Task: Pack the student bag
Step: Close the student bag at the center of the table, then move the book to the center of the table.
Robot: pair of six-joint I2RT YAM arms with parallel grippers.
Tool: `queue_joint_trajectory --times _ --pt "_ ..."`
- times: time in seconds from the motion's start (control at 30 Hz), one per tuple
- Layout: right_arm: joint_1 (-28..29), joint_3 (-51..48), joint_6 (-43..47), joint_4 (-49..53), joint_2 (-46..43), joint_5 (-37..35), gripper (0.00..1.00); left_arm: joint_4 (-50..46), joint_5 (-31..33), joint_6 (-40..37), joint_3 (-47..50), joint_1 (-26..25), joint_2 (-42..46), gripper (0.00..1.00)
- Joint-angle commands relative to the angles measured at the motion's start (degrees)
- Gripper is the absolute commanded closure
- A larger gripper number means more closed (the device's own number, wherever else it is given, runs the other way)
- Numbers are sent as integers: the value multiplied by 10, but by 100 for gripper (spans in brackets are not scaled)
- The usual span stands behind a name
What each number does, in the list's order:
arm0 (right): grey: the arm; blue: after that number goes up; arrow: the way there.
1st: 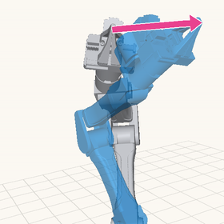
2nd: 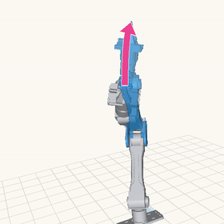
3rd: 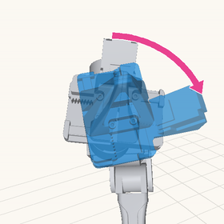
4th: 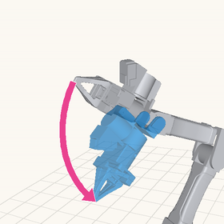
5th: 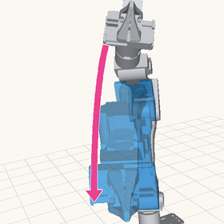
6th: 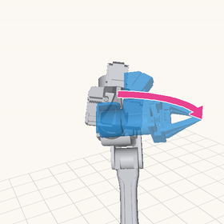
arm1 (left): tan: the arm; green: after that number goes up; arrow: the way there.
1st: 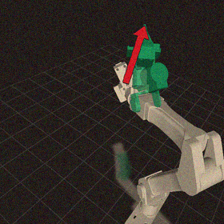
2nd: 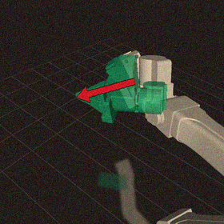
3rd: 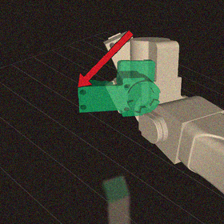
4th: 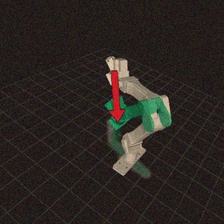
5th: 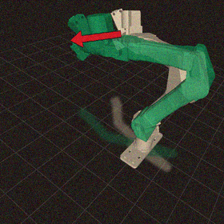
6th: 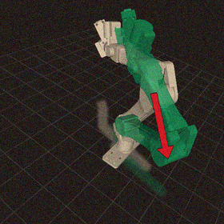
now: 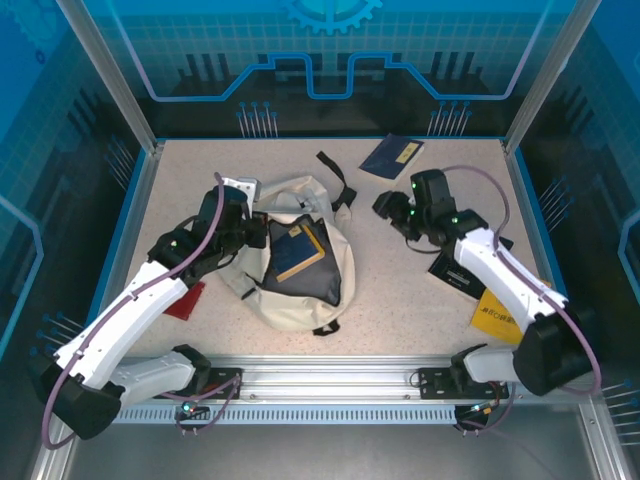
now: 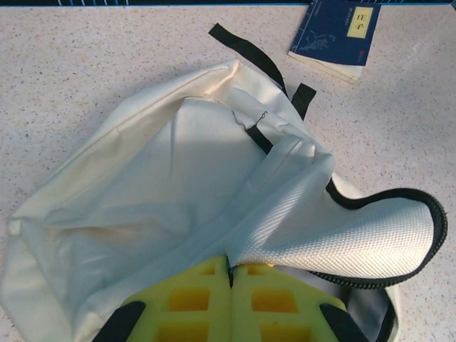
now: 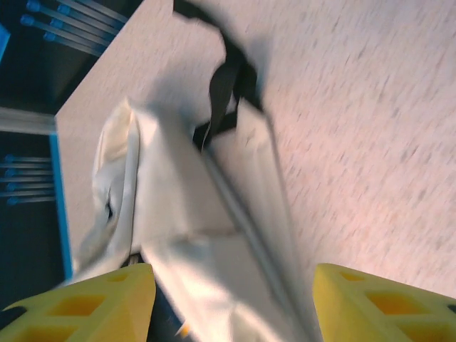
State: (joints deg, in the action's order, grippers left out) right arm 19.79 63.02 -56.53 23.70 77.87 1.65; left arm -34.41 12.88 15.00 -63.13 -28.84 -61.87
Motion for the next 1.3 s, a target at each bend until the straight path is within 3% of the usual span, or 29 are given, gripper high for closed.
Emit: queue_joint_trajectory --times 0.0,0.07,0.13,0.2,0.27,0.37,0.7,0.87,1.03,1.27 --pt "-37 74 78 30 86 -19 39 7 -75 -7 3 7 3 95" --pt "-57 133 98 37 161 -23 40 9 -110 9 6 7 -3 61" --pt "-74 187 109 45 226 -18 41 8 -118 32 9 6 -1 33" --pt "-86 232 115 44 283 -15 41 9 -115 55 16 7 0 16" --pt "-94 283 118 45 342 -9 41 13 -110 79 24 7 2 7" --pt "-104 353 118 49 412 1 42 20 -102 105 36 8 0 2" --pt "-123 498 65 67 566 30 47 45 -97 129 49 8 -11 1" --pt "-127 517 48 83 584 8 46 44 -95 128 45 8 -16 1" --pt "-139 533 46 74 606 37 47 44 -94 125 43 8 -21 1" --pt "-143 533 52 106 602 -4 45 44 -92 125 37 8 -32 1"
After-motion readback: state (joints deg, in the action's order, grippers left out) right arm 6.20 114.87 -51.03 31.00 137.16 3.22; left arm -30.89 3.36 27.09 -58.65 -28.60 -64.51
